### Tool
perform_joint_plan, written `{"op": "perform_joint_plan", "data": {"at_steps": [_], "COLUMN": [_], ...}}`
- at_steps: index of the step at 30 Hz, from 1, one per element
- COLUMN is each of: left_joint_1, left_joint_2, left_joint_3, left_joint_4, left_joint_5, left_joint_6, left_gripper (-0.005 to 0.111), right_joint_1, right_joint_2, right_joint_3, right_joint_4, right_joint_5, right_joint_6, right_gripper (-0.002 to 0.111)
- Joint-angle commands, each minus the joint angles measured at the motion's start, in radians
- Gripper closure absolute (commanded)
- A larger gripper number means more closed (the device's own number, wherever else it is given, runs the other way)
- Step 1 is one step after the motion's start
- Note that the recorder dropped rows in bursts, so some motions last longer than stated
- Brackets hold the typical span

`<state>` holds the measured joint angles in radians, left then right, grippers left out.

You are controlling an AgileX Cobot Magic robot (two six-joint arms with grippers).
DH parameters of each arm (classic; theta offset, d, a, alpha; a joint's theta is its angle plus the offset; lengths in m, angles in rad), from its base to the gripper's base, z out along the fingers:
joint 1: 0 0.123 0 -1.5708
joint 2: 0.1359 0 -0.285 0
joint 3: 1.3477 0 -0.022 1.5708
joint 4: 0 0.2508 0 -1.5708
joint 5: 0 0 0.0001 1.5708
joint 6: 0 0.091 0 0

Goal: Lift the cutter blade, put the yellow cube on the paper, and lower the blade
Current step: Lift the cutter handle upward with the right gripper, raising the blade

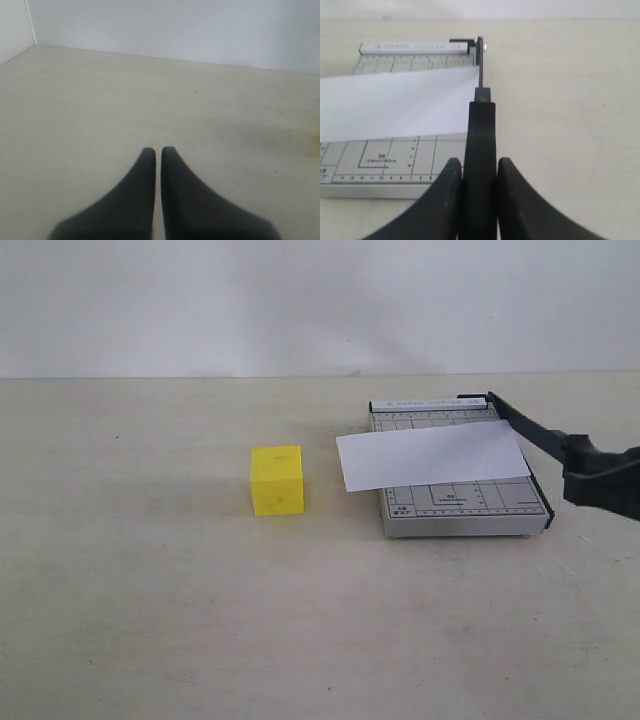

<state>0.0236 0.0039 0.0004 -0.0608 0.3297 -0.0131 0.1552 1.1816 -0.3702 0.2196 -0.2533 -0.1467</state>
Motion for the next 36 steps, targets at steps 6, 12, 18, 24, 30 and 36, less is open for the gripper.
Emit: {"op": "perform_joint_plan", "data": {"at_steps": [6,12,18,24,30,36], "left_joint_1": [-0.004,-0.004,-0.004,-0.004,-0.004,-0.004], "left_joint_2": [-0.004,-0.004,-0.004,-0.004,-0.004,-0.004], "left_joint_3": [0.000,0.000,0.000,0.000,0.000,0.000], "left_joint_4": [-0.001,-0.001,-0.001,-0.001,-0.001,-0.001], "left_joint_5": [-0.015,-0.015,-0.015,-0.015,-0.015,-0.015], "left_joint_6": [0.003,0.003,0.003,0.003,0.003,0.003], "left_gripper": [0.102,0.102,0.102,0.102,0.102,0.102], "right_joint_1": [0.006,0.006,0.006,0.006,0.006,0.006], "right_joint_2": [-0.185,-0.183,-0.183,-0.183,-0.140,-0.021], "right_joint_3": [-0.004,-0.004,-0.006,-0.095,-0.096,-0.096], "right_joint_4": [-0.051,-0.054,-0.054,-0.042,-0.017,-0.017], "right_joint_5": [-0.136,-0.188,-0.194,0.155,0.168,0.103], "right_joint_6": [-0.017,-0.024,-0.158,-0.175,-0.159,-0.171], "right_gripper": [0.108,0.108,0.101,0.042,0.051,0.062]}}
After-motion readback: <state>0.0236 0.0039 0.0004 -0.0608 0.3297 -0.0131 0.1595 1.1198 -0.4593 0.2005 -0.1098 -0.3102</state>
